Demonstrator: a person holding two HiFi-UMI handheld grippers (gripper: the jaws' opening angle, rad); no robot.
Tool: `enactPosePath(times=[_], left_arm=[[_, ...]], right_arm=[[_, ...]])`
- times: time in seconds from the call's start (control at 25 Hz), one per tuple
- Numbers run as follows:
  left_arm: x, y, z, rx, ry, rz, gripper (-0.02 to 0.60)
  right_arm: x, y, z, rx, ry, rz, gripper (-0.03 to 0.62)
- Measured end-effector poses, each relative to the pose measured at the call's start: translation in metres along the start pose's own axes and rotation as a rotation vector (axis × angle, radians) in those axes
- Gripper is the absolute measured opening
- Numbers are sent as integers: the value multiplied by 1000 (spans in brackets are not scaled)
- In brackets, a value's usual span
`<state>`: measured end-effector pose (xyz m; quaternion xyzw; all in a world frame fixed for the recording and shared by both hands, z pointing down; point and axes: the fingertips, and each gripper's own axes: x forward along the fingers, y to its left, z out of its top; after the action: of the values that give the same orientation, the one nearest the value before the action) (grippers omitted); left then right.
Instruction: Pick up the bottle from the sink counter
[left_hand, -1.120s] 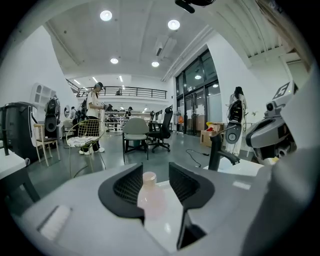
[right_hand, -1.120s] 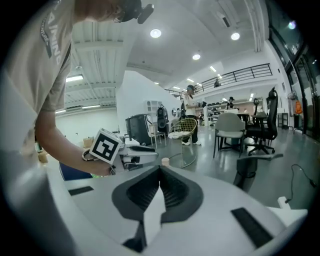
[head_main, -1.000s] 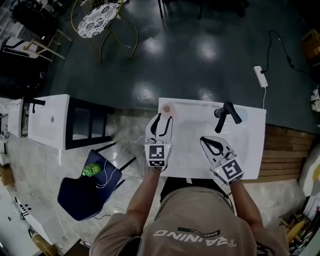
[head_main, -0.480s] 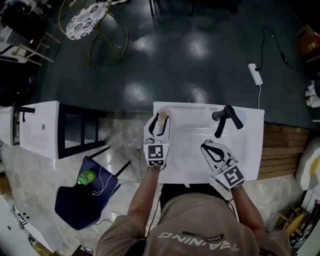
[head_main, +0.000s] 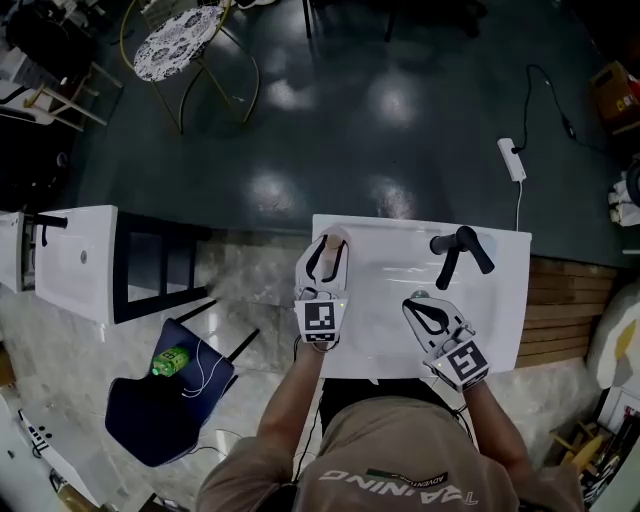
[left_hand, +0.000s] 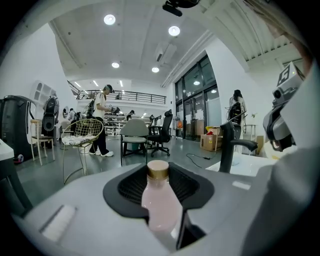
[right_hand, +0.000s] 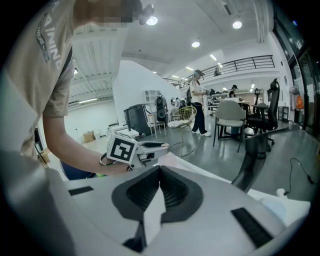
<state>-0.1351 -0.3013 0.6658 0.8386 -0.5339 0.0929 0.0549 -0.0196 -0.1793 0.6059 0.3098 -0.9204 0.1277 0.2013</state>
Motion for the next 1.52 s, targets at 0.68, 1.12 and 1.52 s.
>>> enactPosePath(times=[0.68, 1.12, 1.52], left_arm=[[-1, -1, 2, 5, -118, -36, 137], [0, 1, -6, -38, -88, -17, 135], [1, 0, -5, -31, -102, -31, 129]], right_arm=[[5, 5, -14, -3, 32, 10, 8], [3, 7, -21, -3, 33, 16, 8], [-7, 9, -40, 21, 84, 14, 8]])
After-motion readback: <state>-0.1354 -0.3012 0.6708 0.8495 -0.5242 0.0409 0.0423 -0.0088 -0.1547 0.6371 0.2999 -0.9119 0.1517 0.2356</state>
